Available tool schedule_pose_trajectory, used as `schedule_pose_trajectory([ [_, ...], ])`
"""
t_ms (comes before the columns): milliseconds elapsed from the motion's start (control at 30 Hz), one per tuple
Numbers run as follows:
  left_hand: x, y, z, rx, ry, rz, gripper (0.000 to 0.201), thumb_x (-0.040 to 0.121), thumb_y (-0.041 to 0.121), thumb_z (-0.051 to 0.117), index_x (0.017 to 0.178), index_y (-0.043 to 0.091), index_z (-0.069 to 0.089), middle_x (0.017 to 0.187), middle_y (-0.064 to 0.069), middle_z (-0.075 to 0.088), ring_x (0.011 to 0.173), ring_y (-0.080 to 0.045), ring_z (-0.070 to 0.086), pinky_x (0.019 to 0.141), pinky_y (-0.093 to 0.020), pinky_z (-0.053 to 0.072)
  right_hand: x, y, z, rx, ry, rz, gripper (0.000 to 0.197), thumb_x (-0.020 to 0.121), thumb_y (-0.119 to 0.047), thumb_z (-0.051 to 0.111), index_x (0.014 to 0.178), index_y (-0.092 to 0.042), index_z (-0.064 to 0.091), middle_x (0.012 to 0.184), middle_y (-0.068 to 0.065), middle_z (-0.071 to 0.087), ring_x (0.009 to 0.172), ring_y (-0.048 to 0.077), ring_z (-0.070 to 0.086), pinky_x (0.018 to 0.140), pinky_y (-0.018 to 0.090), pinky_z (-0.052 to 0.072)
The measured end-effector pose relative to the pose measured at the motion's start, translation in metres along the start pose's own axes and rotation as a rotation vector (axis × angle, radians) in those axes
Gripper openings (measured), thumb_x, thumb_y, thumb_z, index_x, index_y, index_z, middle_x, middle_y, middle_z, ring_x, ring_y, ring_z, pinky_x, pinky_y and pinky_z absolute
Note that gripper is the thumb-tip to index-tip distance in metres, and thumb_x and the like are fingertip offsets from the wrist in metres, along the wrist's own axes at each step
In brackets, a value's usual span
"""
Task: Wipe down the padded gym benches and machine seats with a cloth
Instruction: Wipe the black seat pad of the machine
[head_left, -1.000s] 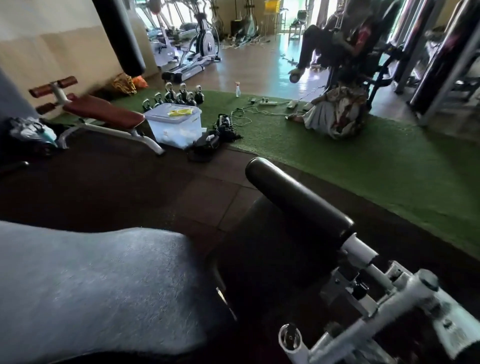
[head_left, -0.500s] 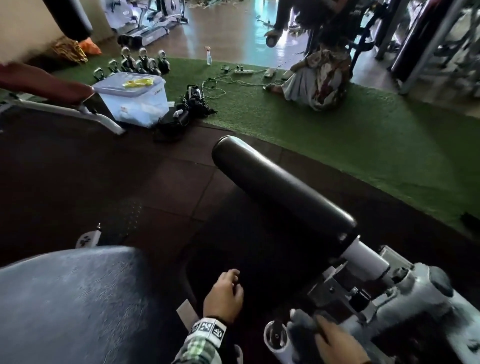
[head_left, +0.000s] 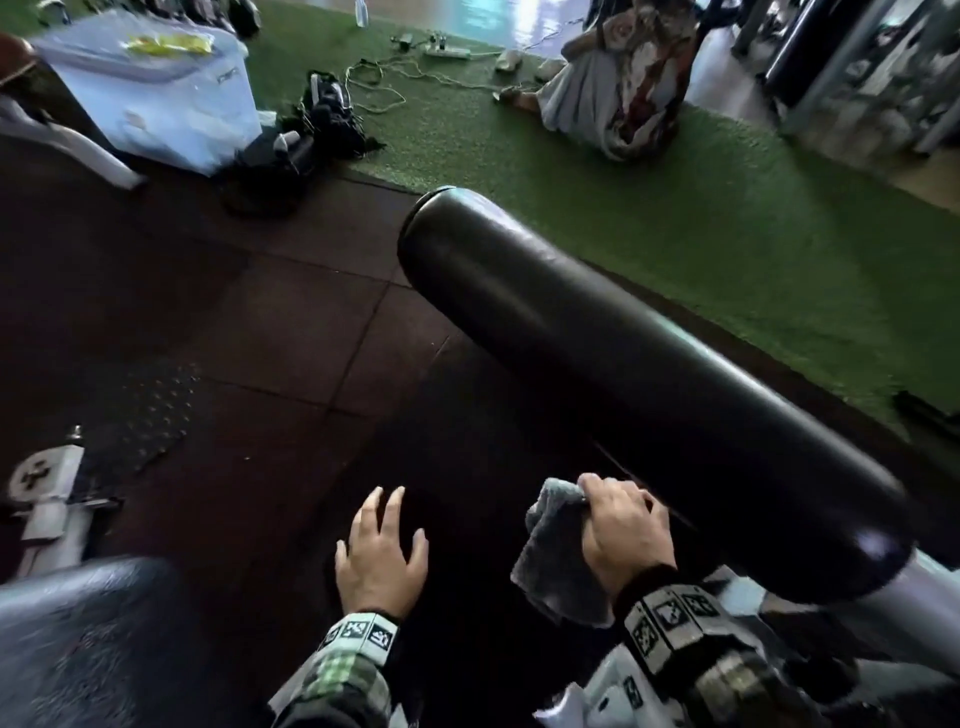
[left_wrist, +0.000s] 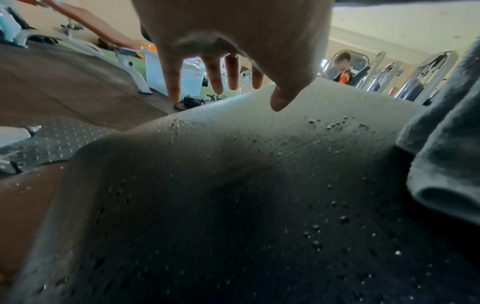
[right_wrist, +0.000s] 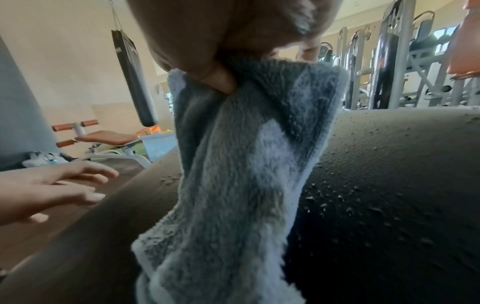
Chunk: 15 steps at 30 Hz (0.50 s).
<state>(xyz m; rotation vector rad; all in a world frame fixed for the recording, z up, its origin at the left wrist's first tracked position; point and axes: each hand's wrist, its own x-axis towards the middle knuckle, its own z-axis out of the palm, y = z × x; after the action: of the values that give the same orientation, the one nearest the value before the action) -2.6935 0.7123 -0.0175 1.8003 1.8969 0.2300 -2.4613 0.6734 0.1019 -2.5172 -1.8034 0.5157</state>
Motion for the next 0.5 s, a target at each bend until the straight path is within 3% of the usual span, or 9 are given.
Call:
schedule_pose_trajectory([
  [67,0.001,-0.006,0.007,0.027,-0.051,-0.008,0.065,0.096,0.048,0.050,0.154,0.037,0.022,0.164,0.004,0.009,0.150,-0.014,0.013,0.118,-0.054,0.018,0.018,0.004,-0.001,0.059,-0.042,0.088,0.042,0.096,-0.020,0.029,0.137,-0.021,0.038,0.126,0.000,0.053,0.114,0.020,0.051,0.090,0.029,0.038],
  [167,-0.001,-0.015,0.018,0.004,-0.101,-0.008,0.063,0.098,0.052,0.042,0.154,0.041,0.015,0.165,0.006,-0.001,0.152,-0.012,0.001,0.119,-0.056,0.010,0.034,0.006,-0.001,0.226,-0.055,0.237,0.038,0.102,-0.027,0.029,0.136,-0.015,0.040,0.135,0.007,0.048,0.122,0.022,0.044,0.084,0.018,0.027],
  [200,-0.002,-0.016,0.022,-0.012,-0.104,-0.004,0.062,0.098,0.052,0.042,0.153,0.042,0.016,0.165,0.006,-0.002,0.152,-0.012,-0.001,0.119,-0.057,0.009,0.035,0.005,0.001,0.152,0.010,0.263,0.039,0.101,-0.032,0.029,0.134,-0.014,0.041,0.136,0.007,0.047,0.124,0.022,0.042,0.091,0.020,0.027],
  [267,-0.002,-0.019,0.030,-0.045,-0.092,-0.002,0.061,0.097,0.051,0.043,0.153,0.042,0.019,0.165,0.006,-0.002,0.152,-0.012,-0.002,0.119,-0.057,0.007,0.029,0.002,0.014,-0.073,0.081,0.267,0.058,0.096,-0.050,0.029,0.142,-0.015,0.027,0.147,0.011,0.031,0.135,0.026,0.028,0.108,0.037,0.020],
  [367,-0.001,-0.022,0.043,-0.098,-0.025,0.025,0.061,0.094,0.059,0.034,0.152,0.041,0.023,0.164,0.006,0.000,0.151,-0.011,-0.004,0.118,-0.060,0.003,0.023,0.000,0.048,-0.184,0.034,0.253,0.095,0.078,-0.079,0.025,0.149,-0.025,-0.007,0.153,0.011,-0.007,0.140,0.033,-0.007,0.109,0.060,0.003],
  [433,-0.002,-0.026,0.054,-0.112,0.021,0.048,0.065,0.091,0.064,0.021,0.152,0.044,0.018,0.164,0.008,-0.002,0.149,-0.005,-0.010,0.117,-0.060,-0.001,0.026,0.006,0.070,-0.170,0.044,0.231,0.098,0.075,-0.083,0.025,0.147,-0.028,-0.013,0.152,0.009,-0.015,0.137,0.032,-0.018,0.108,0.061,-0.006],
  [500,-0.002,-0.029,0.062,-0.107,0.055,0.058,0.064,0.091,0.062,0.018,0.152,0.044,0.014,0.163,0.007,-0.003,0.147,-0.001,-0.015,0.116,-0.060,-0.005,0.029,0.014,0.078,-0.163,0.132,0.182,0.091,0.078,-0.075,0.028,0.149,-0.026,0.002,0.154,0.013,-0.004,0.137,0.032,-0.014,0.109,0.055,-0.011],
])
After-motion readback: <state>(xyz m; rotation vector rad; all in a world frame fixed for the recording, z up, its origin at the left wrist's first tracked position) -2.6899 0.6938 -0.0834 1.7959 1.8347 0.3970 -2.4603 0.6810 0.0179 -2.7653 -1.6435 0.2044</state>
